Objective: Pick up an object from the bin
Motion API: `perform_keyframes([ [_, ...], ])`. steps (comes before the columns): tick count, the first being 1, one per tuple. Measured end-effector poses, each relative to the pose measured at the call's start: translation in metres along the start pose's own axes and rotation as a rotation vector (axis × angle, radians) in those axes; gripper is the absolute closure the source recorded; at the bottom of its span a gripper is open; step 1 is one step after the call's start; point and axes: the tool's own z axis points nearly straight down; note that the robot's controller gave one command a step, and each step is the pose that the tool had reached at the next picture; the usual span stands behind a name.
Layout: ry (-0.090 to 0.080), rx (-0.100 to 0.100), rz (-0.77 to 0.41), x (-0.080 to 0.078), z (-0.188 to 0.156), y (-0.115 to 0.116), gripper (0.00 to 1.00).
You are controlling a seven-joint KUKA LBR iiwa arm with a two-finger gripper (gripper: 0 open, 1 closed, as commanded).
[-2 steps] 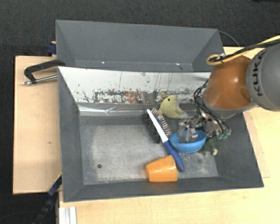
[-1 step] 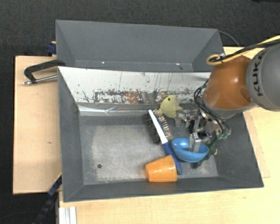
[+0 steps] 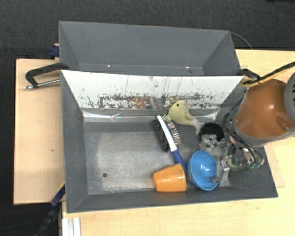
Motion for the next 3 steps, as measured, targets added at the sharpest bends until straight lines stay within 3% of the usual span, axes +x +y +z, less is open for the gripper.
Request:
perform_keyframes([
  [1, -0.002, -0.002, 0.121, -0.007, 0.012, 0.062, 0.0],
  [2, -0.02, 0.003, 0.123, -0.011, 0.009, 0.059, 1.0],
  [3, -0.021, 0.005, 0.137, -0.042, -0.101, 0.02, 1.0],
])
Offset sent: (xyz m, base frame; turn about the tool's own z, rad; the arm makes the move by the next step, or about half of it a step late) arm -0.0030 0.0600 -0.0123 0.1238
